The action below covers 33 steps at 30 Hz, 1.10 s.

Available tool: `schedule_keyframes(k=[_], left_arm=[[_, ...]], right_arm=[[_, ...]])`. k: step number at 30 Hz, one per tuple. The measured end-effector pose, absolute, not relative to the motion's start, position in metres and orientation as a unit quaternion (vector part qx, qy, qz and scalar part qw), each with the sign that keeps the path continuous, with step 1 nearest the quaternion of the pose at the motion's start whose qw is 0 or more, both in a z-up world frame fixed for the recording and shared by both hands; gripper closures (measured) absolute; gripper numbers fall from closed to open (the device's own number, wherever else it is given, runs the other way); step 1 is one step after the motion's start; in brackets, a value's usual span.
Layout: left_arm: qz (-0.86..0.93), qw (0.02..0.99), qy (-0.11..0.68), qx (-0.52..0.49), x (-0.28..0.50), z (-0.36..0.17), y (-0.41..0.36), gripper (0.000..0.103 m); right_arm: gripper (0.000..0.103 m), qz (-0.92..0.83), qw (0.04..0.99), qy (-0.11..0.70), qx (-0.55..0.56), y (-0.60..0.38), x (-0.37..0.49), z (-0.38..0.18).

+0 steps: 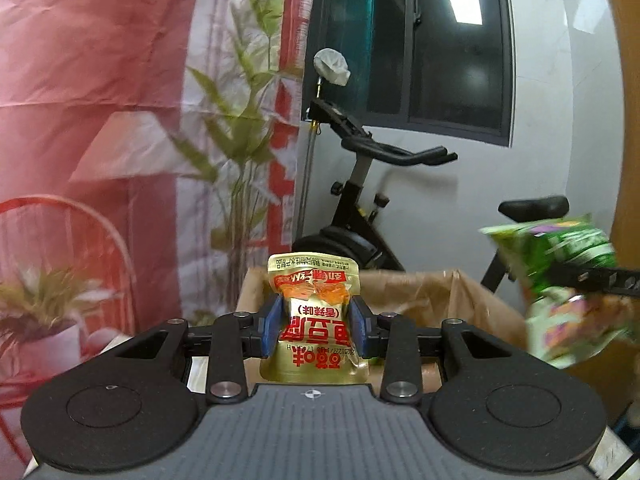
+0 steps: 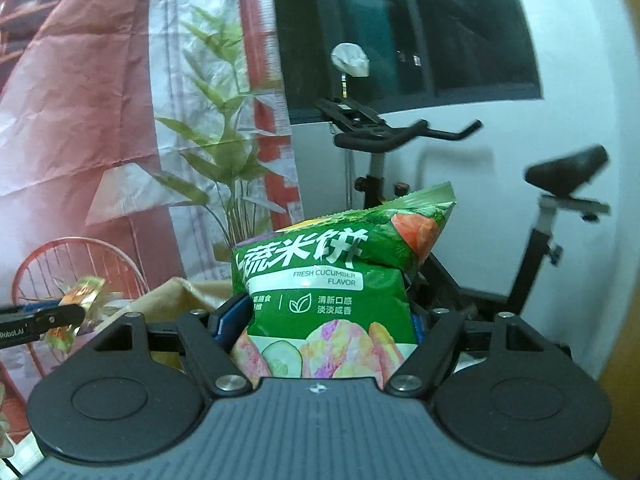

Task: Organize snacks
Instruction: 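Lift both packets over the lined box and open both tools to drop them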

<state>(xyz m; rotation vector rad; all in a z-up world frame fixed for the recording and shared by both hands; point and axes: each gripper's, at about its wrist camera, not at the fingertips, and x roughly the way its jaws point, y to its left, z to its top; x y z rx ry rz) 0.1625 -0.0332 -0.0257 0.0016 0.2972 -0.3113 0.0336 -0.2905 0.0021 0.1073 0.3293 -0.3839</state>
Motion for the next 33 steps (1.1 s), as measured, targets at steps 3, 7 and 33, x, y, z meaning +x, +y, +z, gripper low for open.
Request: schedule_keyframes(k=[3, 7, 33], left_arm=[[-0.165, 0.973, 0.164, 0.005, 0.199, -0.023, -0.049, 0.064], [-0.162, 0.968, 0.192, 0.007, 0.237, -0.027, -0.064, 0.062], [-0.125, 0.958, 0.254, -0.034, 0.145, -0.082, 0.032, 0.036]], right_arm=[[0.027, -0.182, 0.967, 0.173, 0.052, -0.296, 0.075, -0.004], [0.027, -0.179, 0.961, 0.202, 0.055, -0.302, 0.118, -0.022], [0.027, -0.069, 0.957, 0.272, 0.077, -0.299, -0.005, -0.096]])
